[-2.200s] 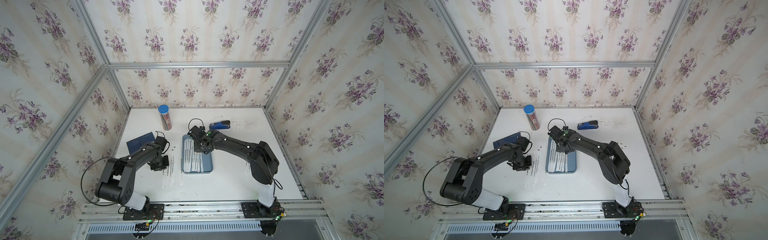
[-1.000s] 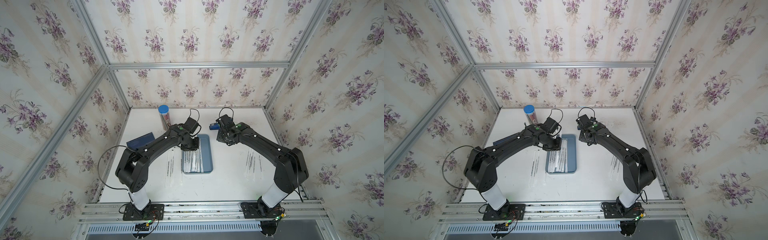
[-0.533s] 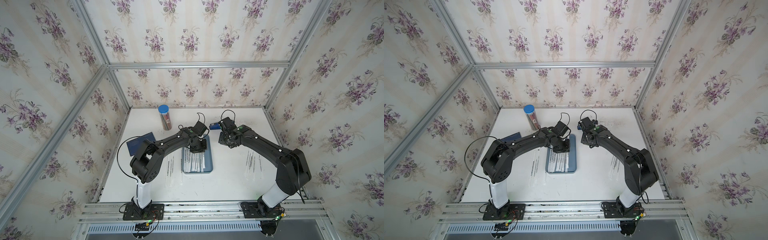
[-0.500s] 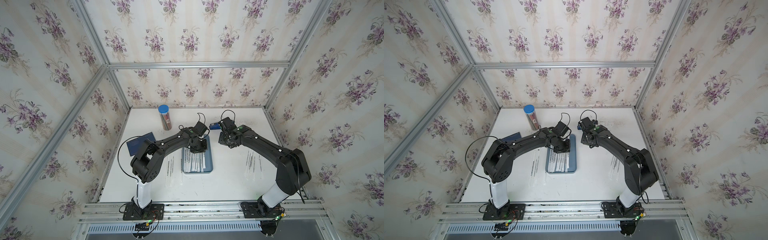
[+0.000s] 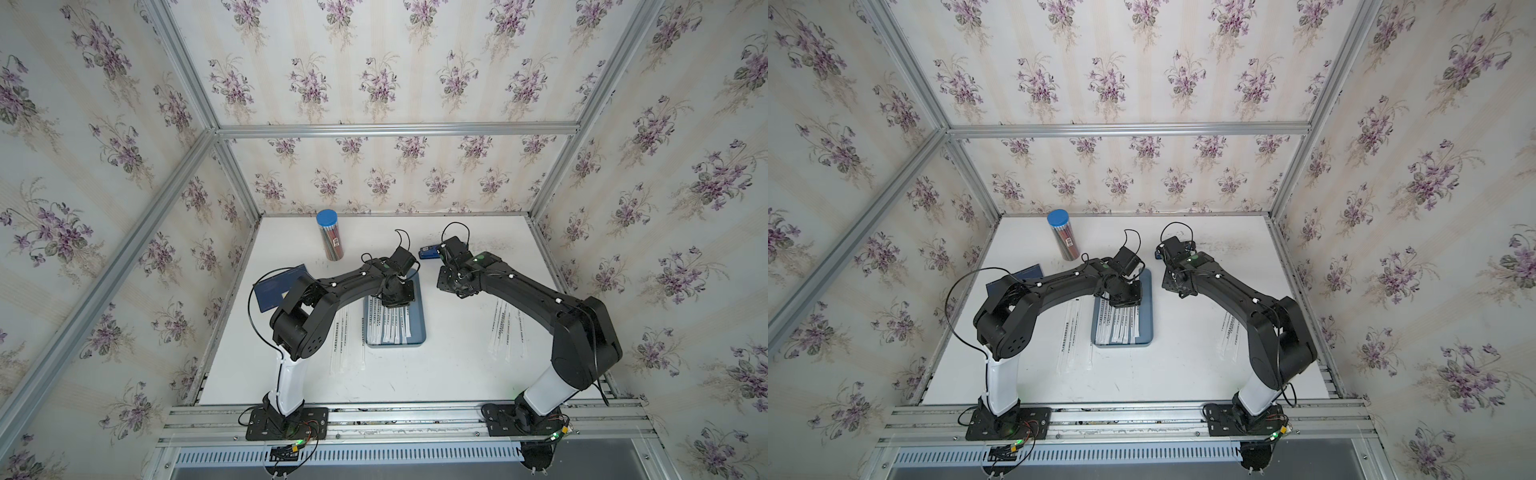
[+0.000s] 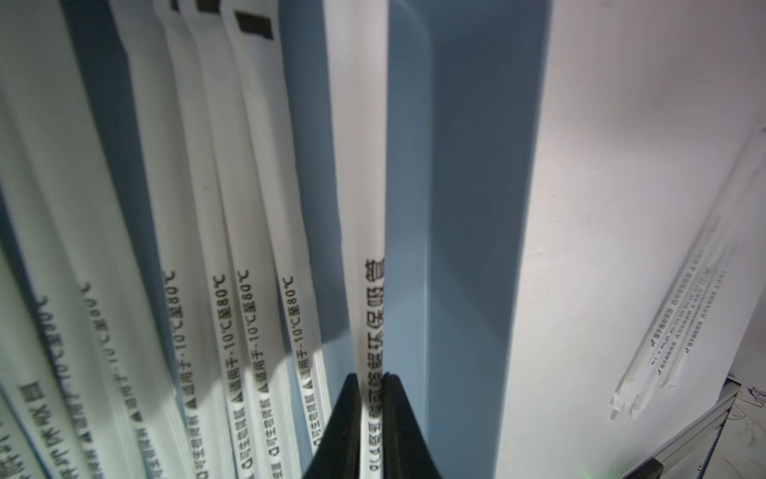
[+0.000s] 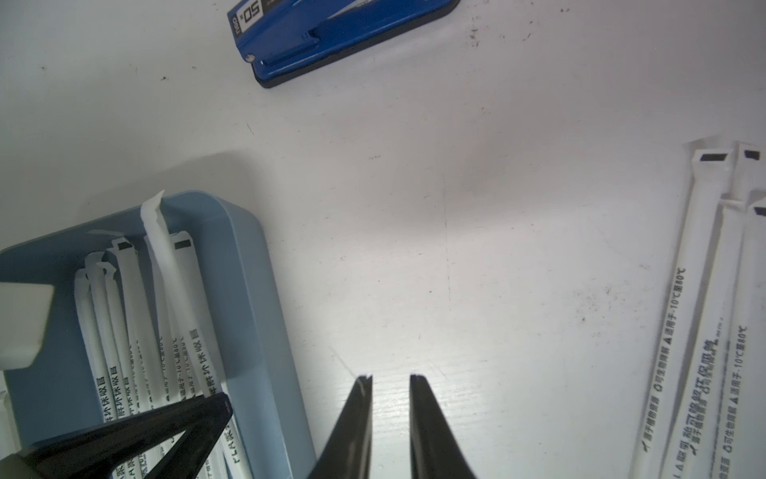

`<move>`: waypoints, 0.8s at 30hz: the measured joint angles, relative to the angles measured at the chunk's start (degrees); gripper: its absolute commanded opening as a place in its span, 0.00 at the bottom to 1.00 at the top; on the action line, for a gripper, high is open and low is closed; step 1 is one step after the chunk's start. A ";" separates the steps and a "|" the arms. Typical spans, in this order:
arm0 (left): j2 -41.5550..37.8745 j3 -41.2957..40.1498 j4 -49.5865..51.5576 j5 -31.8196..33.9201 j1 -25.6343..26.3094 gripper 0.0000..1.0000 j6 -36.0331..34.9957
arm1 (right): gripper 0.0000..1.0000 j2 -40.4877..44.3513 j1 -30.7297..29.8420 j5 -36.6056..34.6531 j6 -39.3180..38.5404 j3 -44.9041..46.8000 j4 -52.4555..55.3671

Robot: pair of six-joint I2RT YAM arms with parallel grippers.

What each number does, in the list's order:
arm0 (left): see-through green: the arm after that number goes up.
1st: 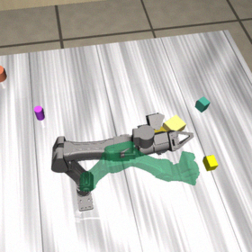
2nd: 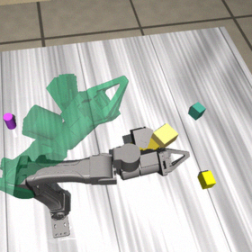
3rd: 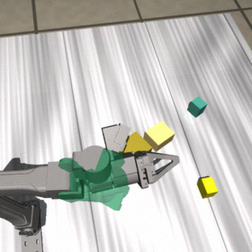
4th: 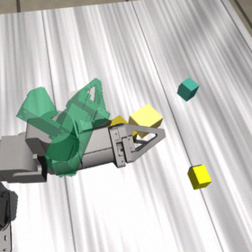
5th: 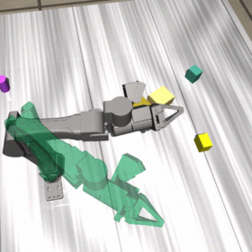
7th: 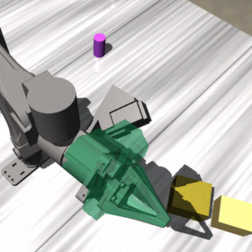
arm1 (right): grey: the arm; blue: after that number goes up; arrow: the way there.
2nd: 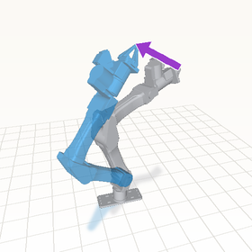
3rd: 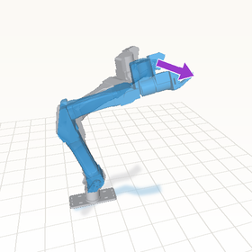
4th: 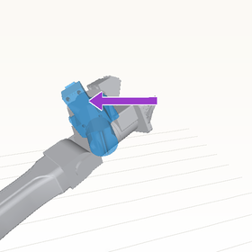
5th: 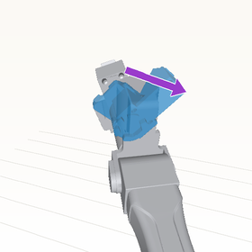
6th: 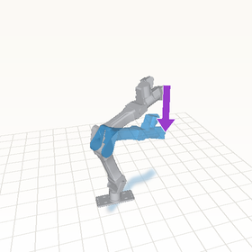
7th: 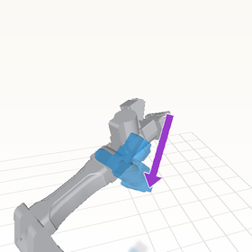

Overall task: Put the straws into the storage box
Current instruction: Place the straw in the storage box.

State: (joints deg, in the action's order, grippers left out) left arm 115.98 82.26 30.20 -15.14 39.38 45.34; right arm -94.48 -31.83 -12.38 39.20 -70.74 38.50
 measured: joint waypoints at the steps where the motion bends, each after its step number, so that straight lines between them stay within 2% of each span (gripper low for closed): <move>1: 0.31 0.00 0.02 0.00 0.00 0.14 0.00 | 0.21 -0.02 0.00 0.00 0.00 0.02 -0.02; 11: 1.97 0.11 -0.48 0.37 -0.13 0.16 -0.07 | 0.21 -0.09 0.00 0.02 0.02 0.24 -0.07; 17: 1.86 0.46 -0.26 0.52 -0.13 0.24 -0.68 | 0.21 -0.09 -0.02 0.02 0.04 0.46 -0.07; 24: -0.35 1.18 1.77 3.17 -0.13 0.25 -2.71 | 0.21 -0.09 -0.02 -0.02 0.04 0.42 -0.07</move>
State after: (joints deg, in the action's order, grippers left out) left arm 115.63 83.44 31.97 -11.97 39.24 42.63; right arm -94.56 -31.86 -12.40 39.24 -70.32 38.44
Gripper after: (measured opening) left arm 0.250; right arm 0.214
